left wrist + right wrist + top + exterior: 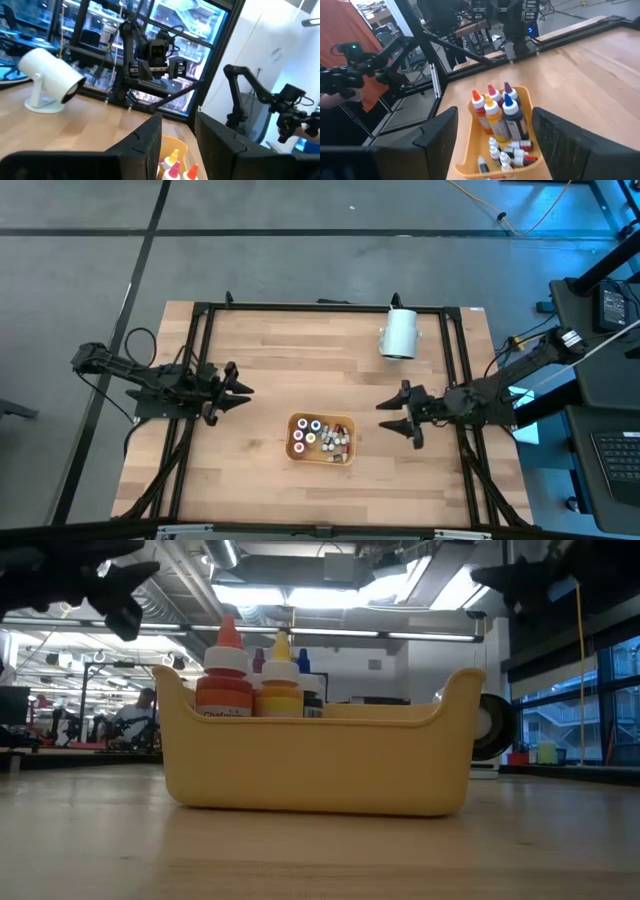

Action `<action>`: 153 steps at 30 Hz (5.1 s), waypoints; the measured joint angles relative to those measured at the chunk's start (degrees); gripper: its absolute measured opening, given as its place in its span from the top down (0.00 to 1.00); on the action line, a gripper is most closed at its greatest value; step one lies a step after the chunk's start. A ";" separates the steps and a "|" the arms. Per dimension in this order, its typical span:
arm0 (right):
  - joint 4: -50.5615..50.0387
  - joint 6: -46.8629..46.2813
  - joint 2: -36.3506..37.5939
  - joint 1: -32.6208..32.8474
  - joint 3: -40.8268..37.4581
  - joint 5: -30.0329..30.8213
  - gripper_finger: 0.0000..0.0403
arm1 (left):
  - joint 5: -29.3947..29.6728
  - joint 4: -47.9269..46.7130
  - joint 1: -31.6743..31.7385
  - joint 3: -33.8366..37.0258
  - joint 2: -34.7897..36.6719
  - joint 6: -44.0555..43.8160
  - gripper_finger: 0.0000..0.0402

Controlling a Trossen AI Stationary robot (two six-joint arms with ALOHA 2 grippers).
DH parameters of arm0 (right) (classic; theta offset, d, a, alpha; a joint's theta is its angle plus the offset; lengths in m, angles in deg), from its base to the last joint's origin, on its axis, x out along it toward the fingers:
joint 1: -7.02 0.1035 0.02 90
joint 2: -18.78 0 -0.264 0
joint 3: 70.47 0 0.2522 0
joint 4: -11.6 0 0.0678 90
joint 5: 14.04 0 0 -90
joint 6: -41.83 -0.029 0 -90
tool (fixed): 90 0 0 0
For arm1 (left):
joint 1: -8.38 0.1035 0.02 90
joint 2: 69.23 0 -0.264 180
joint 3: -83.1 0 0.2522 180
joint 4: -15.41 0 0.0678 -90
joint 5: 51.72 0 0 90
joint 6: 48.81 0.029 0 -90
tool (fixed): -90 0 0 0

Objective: Pick & Place food coloring
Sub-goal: Return to Home Position

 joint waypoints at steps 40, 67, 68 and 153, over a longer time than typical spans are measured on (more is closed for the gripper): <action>-21.47 13.26 52.09 -1.70 -19.71 1.80 0.37 | 7.29 -18.67 0.00 1.67 15.48 6.64 0.71; -24.09 26.70 51.87 -1.73 -19.23 3.03 0.37 | 7.29 -18.72 0.00 1.67 15.24 6.64 0.71; -24.09 26.79 51.87 -1.73 -19.23 3.04 0.37 | 7.29 -18.70 0.00 1.67 15.24 6.64 0.71; -24.09 26.73 51.85 -1.74 -19.21 3.07 0.37 | 7.32 -18.71 -0.02 1.67 15.24 6.64 0.71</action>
